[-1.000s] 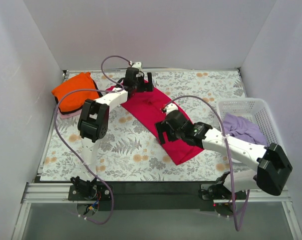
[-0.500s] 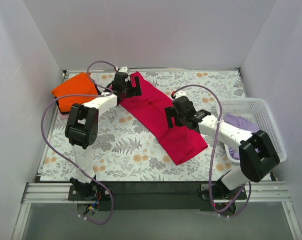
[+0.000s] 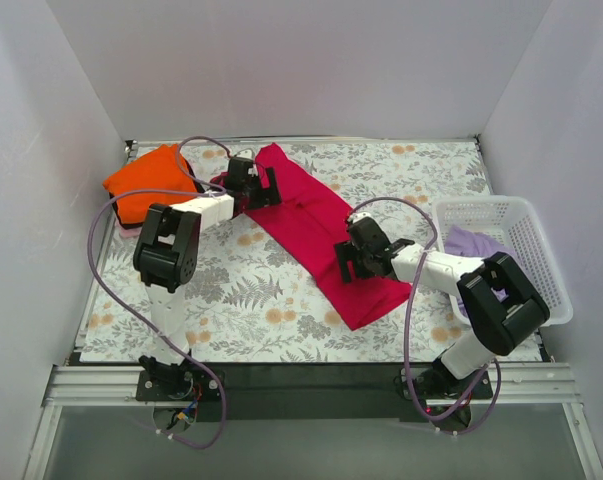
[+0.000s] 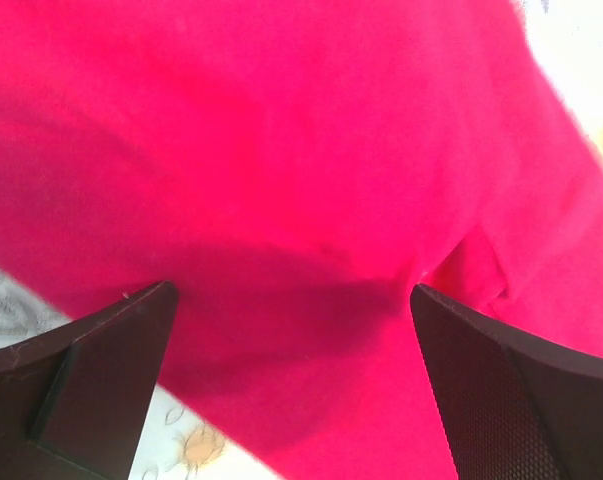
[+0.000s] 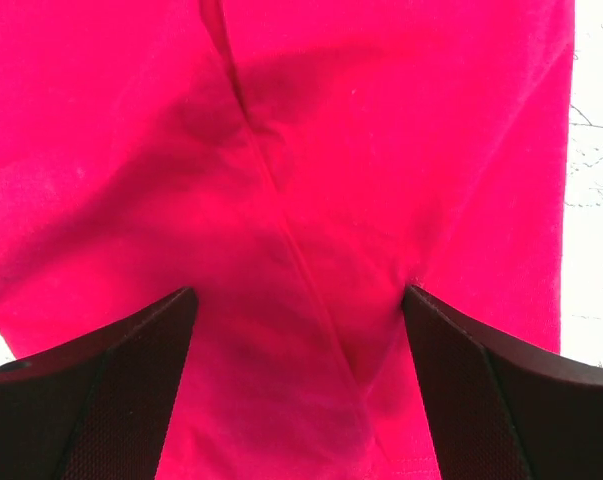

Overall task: Fold and stack the t-shirts
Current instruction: Fold the tshirt

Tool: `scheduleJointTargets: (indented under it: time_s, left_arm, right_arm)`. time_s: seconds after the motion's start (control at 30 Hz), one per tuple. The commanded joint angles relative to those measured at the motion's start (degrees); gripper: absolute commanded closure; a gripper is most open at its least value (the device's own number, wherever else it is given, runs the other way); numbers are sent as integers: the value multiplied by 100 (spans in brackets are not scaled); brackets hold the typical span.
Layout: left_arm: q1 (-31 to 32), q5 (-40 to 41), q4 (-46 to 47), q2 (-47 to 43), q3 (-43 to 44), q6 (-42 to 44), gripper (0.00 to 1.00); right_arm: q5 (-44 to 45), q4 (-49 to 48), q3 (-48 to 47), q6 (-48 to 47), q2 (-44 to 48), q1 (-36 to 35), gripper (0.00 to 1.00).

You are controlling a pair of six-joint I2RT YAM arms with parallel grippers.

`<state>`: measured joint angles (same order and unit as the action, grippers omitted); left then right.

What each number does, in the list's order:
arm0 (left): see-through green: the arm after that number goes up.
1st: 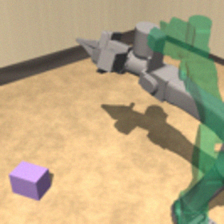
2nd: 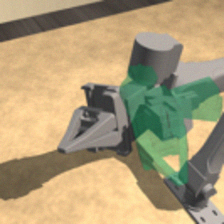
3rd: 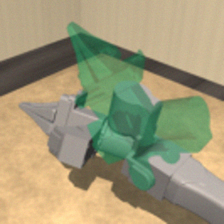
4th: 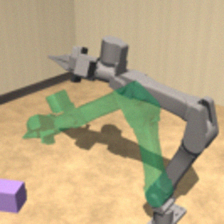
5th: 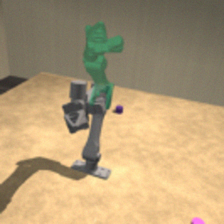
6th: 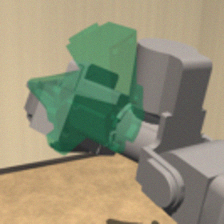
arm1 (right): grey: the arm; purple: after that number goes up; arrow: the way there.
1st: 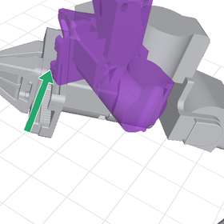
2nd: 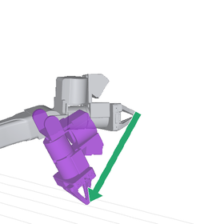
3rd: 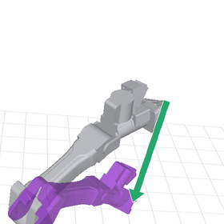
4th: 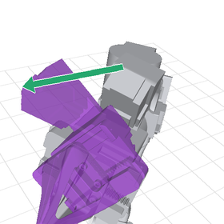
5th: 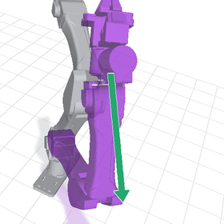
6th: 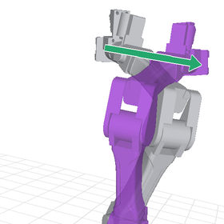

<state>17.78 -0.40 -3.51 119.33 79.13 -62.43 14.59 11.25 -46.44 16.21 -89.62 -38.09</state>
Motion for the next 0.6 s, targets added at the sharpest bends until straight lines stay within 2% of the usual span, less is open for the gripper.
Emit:
scheduleJointTargets:
  time_s: [0.0,0.57]
  left_arm:
    - [-90,-188,70,134,225,-6,2]
    - [-12,-574,-54,1171,1649,231,2]
  right_arm:
    - [-342,-149,240,155,-73,-50,24]
    - [-764,756,381,822,200,-1455,25]
